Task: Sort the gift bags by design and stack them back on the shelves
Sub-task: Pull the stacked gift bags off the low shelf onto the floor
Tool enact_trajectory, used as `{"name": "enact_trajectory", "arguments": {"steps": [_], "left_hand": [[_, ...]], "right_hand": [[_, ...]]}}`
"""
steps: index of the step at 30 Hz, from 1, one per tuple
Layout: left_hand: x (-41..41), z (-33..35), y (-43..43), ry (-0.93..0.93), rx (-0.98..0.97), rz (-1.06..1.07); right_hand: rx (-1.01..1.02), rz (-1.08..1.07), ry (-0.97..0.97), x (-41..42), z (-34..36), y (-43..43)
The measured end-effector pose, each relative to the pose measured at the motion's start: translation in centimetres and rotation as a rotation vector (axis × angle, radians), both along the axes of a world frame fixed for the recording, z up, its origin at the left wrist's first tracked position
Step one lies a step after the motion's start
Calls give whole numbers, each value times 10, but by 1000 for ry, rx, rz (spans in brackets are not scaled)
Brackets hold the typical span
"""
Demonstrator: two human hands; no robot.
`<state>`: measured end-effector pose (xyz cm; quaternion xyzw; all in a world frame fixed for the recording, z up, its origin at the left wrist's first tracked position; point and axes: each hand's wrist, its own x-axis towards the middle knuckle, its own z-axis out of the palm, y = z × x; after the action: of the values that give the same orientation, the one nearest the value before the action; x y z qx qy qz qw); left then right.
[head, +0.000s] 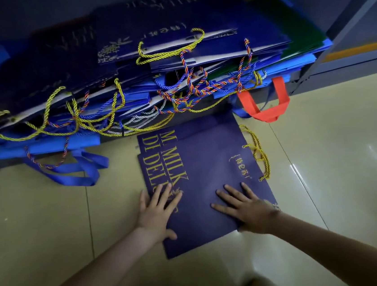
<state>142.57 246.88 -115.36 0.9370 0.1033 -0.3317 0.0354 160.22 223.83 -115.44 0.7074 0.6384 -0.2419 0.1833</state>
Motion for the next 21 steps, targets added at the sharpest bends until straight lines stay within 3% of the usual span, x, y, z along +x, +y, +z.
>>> {"name": "enact_trajectory", "arguments": {"steps": [7, 12, 14, 21], "left_hand": [[11, 4, 13, -207, -39, 172], [20, -9, 0, -284, -37, -99], [22, -15, -4, -209, 20, -151], [16, -17, -14, -331, 35, -344]], "right_hand": [[201, -1, -53, 28, -4, 20], [209, 14, -123, 25, -10, 21], [261, 83, -184, 26, -13, 15], [384, 271, -271, 14, -22, 0]]}}
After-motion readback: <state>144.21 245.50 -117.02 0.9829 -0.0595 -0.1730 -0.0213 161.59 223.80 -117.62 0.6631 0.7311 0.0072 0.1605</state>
